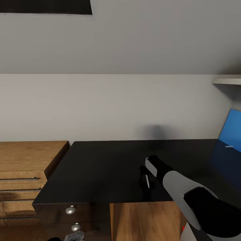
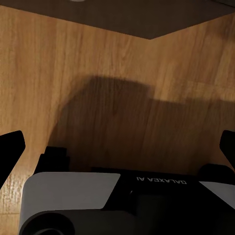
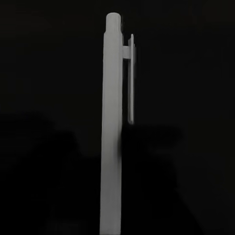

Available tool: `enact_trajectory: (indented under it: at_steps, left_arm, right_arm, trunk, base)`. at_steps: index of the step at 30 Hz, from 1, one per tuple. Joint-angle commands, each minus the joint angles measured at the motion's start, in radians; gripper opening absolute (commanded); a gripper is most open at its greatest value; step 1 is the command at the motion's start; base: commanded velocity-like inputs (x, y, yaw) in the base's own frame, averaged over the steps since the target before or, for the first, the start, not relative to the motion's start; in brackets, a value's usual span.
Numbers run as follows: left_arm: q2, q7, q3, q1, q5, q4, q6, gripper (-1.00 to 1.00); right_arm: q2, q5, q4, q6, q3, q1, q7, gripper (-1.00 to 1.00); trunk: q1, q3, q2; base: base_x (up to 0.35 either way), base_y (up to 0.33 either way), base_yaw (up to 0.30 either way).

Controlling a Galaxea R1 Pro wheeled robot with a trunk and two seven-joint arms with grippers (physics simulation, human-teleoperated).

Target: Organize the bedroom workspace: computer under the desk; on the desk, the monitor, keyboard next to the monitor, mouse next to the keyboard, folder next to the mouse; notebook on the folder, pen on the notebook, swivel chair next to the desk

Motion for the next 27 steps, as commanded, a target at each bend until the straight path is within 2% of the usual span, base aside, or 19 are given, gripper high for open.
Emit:
enact_trajectory:
  at_steps: [1,27]
  left_arm:
    - [0.001,0.009,-0.004,-0.001,0.011,-0.002,0.002,1.0]
    - [0.001,0.009,-0.004,-0.001,0.011,0.0,0.002,1.0]
  right_arm:
    - [-0.001,-0.009,0.024,0.013,0.008,0.0,-0.007,-1.0]
    - [-0.001,-0.014,0.021,0.045,0.008,0.0,-0.007,-1.0]
  trunk:
    - [0.0,-0.001,0.0]
    - [0.0,-0.001,0.0]
  base:
    - [0.0,0.0,0.0]
    - [0.0,0.0,0.0]
